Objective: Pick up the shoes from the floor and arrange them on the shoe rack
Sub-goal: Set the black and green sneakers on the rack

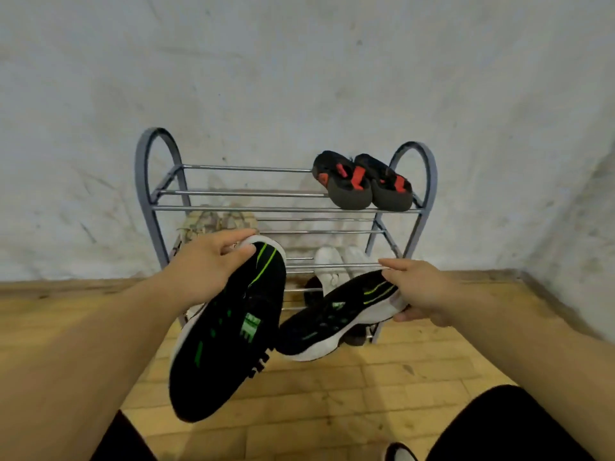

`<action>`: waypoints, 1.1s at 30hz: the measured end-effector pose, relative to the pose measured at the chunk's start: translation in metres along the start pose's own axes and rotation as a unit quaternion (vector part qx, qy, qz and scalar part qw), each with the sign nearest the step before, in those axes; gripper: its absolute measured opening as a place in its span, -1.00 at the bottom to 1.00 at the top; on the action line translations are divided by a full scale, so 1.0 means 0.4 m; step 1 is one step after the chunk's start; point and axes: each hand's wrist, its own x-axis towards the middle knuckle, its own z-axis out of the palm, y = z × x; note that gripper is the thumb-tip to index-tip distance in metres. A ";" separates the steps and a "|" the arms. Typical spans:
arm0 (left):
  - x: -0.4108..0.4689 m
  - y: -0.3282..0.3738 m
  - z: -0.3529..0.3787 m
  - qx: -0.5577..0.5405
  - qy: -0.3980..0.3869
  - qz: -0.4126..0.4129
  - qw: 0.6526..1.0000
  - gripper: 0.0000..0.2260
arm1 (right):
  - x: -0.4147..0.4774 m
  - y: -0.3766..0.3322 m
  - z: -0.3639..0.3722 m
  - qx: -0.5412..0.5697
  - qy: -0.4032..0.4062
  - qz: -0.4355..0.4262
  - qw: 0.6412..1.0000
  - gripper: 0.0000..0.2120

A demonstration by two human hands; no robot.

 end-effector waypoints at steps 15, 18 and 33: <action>0.124 -0.042 0.023 -0.023 -0.036 0.008 0.999 -0.63 | 0.106 -0.025 0.013 0.265 -0.053 0.051 0.962 -0.65; 0.148 -0.053 0.035 -0.030 -0.044 0.000 0.999 -0.63 | 0.112 -0.030 0.011 0.251 -0.048 0.042 0.966 -0.64; 0.206 -0.026 0.122 -0.045 -0.072 -0.009 0.996 -0.63 | 0.189 -0.017 0.024 0.433 0.016 0.011 0.901 -0.59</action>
